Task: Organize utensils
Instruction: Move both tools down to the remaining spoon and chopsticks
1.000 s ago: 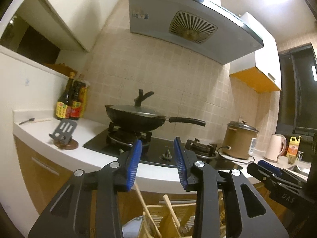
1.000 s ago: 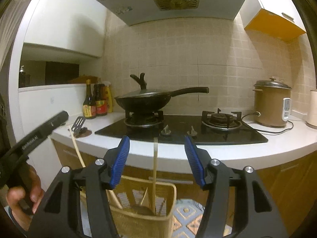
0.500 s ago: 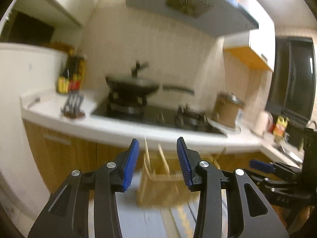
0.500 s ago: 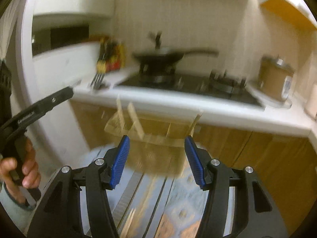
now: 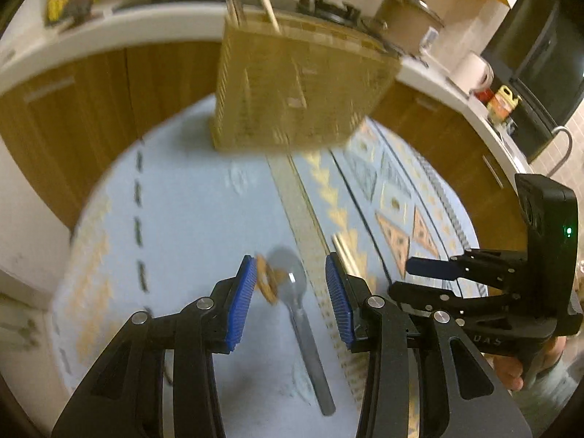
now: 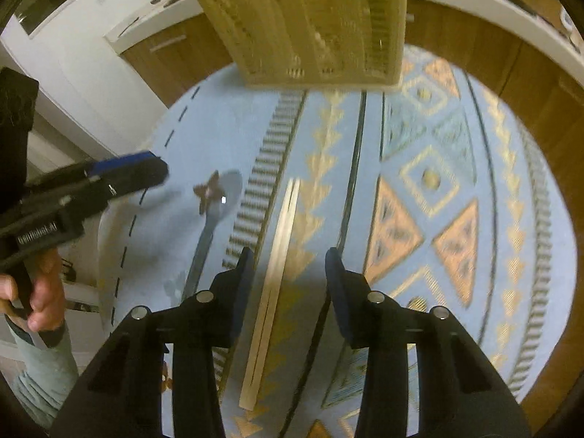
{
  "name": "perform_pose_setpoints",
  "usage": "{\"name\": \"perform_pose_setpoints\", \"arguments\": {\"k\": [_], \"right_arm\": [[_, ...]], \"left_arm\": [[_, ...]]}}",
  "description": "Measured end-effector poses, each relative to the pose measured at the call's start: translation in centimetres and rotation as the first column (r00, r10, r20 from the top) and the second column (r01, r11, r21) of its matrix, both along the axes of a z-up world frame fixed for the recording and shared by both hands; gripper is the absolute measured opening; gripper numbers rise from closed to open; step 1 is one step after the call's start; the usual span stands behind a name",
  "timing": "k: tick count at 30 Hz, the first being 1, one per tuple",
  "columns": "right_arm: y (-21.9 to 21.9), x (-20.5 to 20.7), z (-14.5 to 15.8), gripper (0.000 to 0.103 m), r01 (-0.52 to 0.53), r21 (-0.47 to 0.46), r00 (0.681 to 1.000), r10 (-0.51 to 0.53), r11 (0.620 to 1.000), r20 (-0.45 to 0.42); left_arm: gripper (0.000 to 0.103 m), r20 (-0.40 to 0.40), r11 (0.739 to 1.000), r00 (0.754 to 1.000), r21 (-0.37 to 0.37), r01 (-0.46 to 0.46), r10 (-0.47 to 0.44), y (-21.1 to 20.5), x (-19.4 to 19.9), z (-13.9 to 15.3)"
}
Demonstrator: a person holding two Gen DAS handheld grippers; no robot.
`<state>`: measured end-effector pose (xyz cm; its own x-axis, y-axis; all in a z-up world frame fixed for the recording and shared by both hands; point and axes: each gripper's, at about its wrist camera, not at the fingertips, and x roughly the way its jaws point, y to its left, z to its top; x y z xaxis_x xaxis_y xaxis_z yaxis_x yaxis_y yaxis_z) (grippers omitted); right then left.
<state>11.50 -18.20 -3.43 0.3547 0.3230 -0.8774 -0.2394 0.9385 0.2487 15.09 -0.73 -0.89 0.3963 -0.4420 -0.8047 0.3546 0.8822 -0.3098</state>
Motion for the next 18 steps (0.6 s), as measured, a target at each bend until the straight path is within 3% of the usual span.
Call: {"name": "perform_pose_setpoints", "arguments": {"k": [6,10,18], "right_arm": [[1.4,-1.5,-1.6,0.037,0.023,-0.030,1.000,-0.023,0.999,0.012],[3.1,-2.7,-2.0,0.036,0.028,-0.106,0.996,-0.019,0.994,0.090],[6.5,-4.6,-3.3,0.012,0.013,-0.269,0.975,0.048,0.963,0.218]], "left_arm": [[0.036,-0.054,1.000,0.998,0.014,0.009,-0.008,-0.8,-0.6,-2.7],[0.036,-0.055,0.999,0.998,0.033,-0.001,0.003,-1.3,-1.2,-3.7],[0.028,-0.020,0.994,0.999,0.099,-0.034,0.037,-2.2,-2.4,-4.7]]}}
